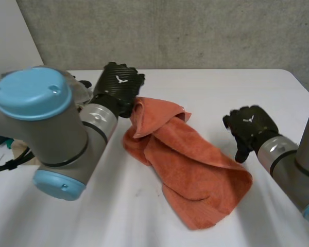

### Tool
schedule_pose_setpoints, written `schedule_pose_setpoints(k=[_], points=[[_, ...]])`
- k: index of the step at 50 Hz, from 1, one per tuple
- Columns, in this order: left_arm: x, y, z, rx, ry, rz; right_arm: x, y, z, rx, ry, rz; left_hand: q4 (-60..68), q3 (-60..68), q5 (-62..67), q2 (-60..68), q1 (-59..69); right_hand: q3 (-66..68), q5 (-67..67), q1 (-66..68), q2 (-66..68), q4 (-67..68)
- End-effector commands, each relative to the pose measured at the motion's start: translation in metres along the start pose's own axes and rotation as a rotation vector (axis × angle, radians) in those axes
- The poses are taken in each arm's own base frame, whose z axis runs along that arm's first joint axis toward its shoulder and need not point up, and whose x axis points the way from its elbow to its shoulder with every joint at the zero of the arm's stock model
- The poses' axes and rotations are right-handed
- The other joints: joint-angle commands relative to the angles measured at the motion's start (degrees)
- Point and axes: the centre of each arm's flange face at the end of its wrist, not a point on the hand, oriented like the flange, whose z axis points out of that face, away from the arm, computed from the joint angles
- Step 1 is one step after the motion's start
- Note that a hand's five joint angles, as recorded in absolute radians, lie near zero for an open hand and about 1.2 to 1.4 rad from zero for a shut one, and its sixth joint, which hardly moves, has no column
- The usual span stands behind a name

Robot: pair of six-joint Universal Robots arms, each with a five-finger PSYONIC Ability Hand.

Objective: Fold the laundry.

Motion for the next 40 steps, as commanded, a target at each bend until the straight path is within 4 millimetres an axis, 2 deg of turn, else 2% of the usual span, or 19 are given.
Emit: schedule_pose_setpoints(k=[1,3,5,11,15,20,24,25,26,28,32,34,36,37,40], points=[[-0.008,0.002,-0.007,-0.015,-0.011,-0.041,-0.002,-0.003,0.018,-0.046,-0.040,0.097,11.4,12.0,14.2,11.6,15.5,-14.1,-14.2,-11.0,-12.9,-14.1],[-0.011,-0.002,-0.008,-0.006,-0.021,-0.043,-0.012,0.010,0.031,-0.106,-0.076,0.165,11.4,12.0,14.2,11.6,15.5,-15.9,-16.1,-12.9,-14.8,-15.9],[-0.014,-0.005,-0.008,0.007,-0.029,-0.044,-0.018,0.018,0.036,-0.145,-0.097,0.220,11.4,12.0,14.2,11.6,15.5,-15.8,-15.9,-12.7,-14.6,-15.8],[-0.022,-0.016,-0.007,0.038,-0.053,-0.058,-0.035,0.029,0.037,-0.208,-0.215,0.405,11.4,12.0,14.2,11.6,15.5,-15.6,-15.8,-12.5,-14.4,-15.6],[-0.026,-0.021,-0.005,0.054,-0.066,-0.062,-0.047,0.037,0.038,-0.239,-0.270,0.434,11.4,12.0,14.2,11.6,15.5,-14.6,-14.8,-11.5,-13.4,-14.6],[-0.031,-0.023,-0.002,0.062,-0.081,-0.064,-0.053,0.038,0.035,-0.245,-0.285,0.424,11.4,12.0,14.2,11.6,15.5,-10.2,-10.4,-7.2,-9.1,-10.2],[-0.035,-0.027,0.000,0.075,-0.094,-0.067,-0.055,0.039,0.034,-0.249,-0.293,0.423,11.4,12.0,14.2,11.6,15.5,15.3,15.1,18.3,16.4,15.3],[-0.037,-0.027,0.001,0.079,-0.099,-0.070,-0.055,0.040,0.035,-0.246,-0.290,0.420,11.4,12.0,14.2,11.6,15.5,39.2,39.0,42.2,40.3,39.2],[-0.038,-0.028,0.002,0.080,-0.103,-0.072,-0.055,0.039,0.036,-0.243,-0.289,0.418,11.4,12.0,14.2,11.6,15.5,49.7,49.5,52.8,50.9,49.7],[-0.040,-0.028,0.003,0.083,-0.109,-0.076,-0.054,0.038,0.037,-0.237,-0.288,0.402,11.4,12.0,14.2,11.6,15.5,50.8,50.6,53.8,51.9,50.8],[-0.050,-0.034,0.012,0.116,-0.138,-0.099,-0.046,0.026,0.041,-0.178,-0.265,0.315,11.4,12.0,14.2,11.6,15.5,50.8,50.6,53.8,51.9,50.8],[-0.058,-0.047,0.021,0.180,-0.168,-0.114,-0.032,0.007,0.050,-0.102,-0.207,0.249,11.4,12.0,14.2,11.6,15.5,50.8,50.6,53.8,51.9,50.8],[-0.062,-0.055,0.030,0.222,-0.192,-0.116,-0.017,-0.013,0.056,-0.021,-0.141,0.209,11.4,12.0,14.2,11.6,15.5,50.8,50.6,53.8,51.9,50.8],[-0.071,-0.065,0.040,0.269,-0.231,-0.119,-0.001,-0.037,0.061,0.075,-0.058,0.173,11.4,12.0,14.2,11.6,15.5,50.8,50.6,53.8,51.9,50.8],[-0.088,-0.084,0.050,0.340,-0.326,-0.132,0.026,-0.076,0.062,0.245,0.075,0.131,11.4,12.0,14.2,11.6,15.5,50.8,50.6,53.8,51.9,50.8]])
